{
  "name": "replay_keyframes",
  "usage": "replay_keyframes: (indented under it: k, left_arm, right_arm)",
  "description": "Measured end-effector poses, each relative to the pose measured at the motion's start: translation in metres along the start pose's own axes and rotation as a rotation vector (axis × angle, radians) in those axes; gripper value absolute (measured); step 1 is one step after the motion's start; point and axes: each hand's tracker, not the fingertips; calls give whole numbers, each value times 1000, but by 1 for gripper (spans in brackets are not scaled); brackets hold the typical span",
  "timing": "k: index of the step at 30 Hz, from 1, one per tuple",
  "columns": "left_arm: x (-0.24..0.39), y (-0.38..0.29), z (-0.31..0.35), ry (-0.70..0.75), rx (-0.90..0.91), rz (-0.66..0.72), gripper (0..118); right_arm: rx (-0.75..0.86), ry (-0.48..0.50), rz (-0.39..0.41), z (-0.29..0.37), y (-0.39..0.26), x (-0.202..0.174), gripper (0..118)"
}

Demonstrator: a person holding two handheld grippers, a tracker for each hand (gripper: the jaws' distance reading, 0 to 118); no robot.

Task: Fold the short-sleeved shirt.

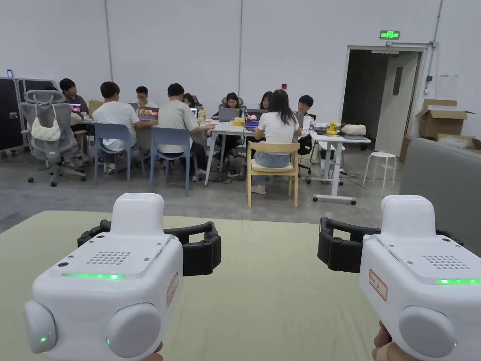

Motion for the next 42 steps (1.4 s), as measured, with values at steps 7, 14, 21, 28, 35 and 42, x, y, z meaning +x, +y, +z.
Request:
replay_keyframes:
  k: [7, 14, 21, 28, 35, 42]
  left_arm:
    - [1, 2, 0, -11, 2, 4, 118]
    - [6, 1, 3, 40, 33, -52, 118]
    - [4, 3, 3, 7, 20, -22, 118]
    - [4, 4, 5, 6, 25, -23, 118]
    - [4, 5, 7, 7, 28, -18, 118]
    - [6, 5, 9, 2, 34, -23, 118]
  right_arm:
    - [-2, 0, -2, -1, -1, 1, 118]
    - [-7, 3, -7, -1, -2, 1, 118]
    - [-7, 1, -1, -1, -3, 1, 118]
    - [-4, -4, -8, 1, -2, 3, 118]
    - [2, -2, -9, 3, -1, 3, 118]
    - [3, 4, -9, 4, -1, 2, 118]
